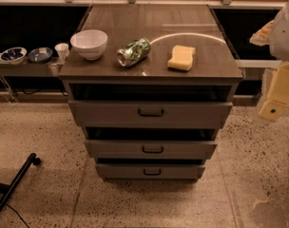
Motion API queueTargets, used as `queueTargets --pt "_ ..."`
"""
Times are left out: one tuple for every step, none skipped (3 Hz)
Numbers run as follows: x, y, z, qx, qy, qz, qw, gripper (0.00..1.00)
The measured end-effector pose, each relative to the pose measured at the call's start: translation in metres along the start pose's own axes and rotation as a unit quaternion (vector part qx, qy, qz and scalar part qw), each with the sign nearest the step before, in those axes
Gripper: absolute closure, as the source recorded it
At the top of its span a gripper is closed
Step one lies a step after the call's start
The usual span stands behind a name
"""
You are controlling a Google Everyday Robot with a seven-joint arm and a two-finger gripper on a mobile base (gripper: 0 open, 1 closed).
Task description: Open middle drawer
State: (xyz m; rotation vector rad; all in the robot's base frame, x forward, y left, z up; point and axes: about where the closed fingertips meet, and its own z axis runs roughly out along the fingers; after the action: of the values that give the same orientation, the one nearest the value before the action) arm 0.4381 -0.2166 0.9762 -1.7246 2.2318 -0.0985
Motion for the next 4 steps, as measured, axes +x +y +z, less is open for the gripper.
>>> queueTargets --pt "0.0 0.0 0.0 0.0 0.0 0.0 1.0 0.0" --pt "0.008 0.002 0.025 0.009 -0.007 -0.005 0.9999 0.0" --pt "0.032 0.023 0.099 -0.01 -0.03 -0.037 0.9988 0.0" --pt "0.033 0.016 0.109 0.014 -0.035 -0.063 0.9973 0.0"
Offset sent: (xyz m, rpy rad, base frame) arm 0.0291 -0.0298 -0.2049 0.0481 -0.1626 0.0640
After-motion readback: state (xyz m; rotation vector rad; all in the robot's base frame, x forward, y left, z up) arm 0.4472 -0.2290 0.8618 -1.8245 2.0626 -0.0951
